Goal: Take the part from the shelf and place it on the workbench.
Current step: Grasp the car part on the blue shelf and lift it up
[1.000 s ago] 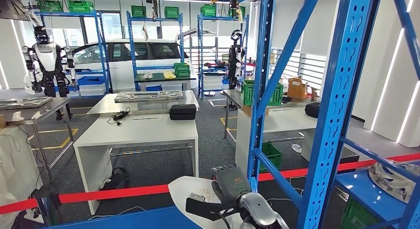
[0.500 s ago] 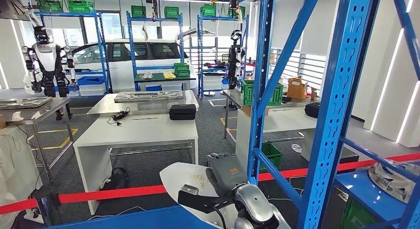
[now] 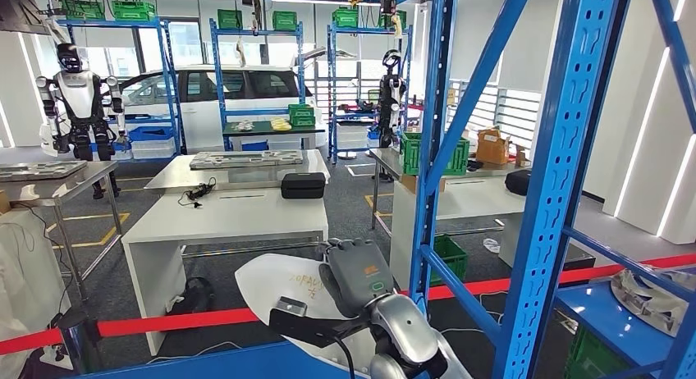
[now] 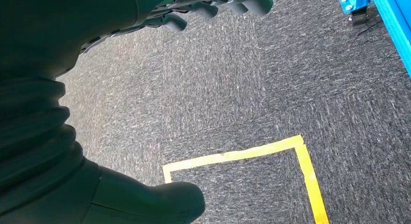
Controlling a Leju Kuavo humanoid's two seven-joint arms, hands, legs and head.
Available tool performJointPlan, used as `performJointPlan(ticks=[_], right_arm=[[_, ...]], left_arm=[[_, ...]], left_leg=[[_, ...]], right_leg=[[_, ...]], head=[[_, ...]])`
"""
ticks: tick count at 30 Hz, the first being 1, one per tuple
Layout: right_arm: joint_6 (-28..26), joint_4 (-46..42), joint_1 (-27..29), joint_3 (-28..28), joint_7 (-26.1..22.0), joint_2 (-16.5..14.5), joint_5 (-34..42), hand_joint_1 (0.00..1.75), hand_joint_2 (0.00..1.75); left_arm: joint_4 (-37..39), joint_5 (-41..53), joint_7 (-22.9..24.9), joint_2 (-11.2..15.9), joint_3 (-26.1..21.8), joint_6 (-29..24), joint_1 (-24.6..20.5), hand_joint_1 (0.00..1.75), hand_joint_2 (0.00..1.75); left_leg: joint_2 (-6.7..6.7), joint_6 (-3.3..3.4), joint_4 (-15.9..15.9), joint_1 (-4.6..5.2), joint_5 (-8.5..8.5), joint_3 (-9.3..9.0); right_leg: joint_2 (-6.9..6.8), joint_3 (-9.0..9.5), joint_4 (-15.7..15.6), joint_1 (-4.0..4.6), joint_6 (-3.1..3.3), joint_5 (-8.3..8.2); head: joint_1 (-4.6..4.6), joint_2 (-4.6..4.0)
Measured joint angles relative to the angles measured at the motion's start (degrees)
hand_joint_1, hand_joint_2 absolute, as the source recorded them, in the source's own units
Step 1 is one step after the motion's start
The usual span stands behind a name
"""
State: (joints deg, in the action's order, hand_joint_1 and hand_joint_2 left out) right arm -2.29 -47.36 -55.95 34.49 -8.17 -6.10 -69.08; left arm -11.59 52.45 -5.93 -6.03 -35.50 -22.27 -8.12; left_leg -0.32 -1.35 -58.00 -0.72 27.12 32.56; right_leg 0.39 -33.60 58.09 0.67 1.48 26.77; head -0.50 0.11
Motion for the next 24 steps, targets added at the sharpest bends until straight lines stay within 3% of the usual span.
performJointPlan(ticks=[24], right_arm=[[-0.9, -1.2, 1.3, -0.2, 0.4, -0.5, -2.1, 1.75, 1.75]], left_arm=[[0.0, -0.8, -1.8, 0.2, -1.8, -0.5, 0.0, 0.0, 1.75]], left_leg=[[0.0, 0.06, -0.1, 0.28, 0.03, 0.0]], right_leg=[[-0.01, -0.01, 0.0, -0.17, -0.11, -0.06]], head=[[0.0, 0.0]])
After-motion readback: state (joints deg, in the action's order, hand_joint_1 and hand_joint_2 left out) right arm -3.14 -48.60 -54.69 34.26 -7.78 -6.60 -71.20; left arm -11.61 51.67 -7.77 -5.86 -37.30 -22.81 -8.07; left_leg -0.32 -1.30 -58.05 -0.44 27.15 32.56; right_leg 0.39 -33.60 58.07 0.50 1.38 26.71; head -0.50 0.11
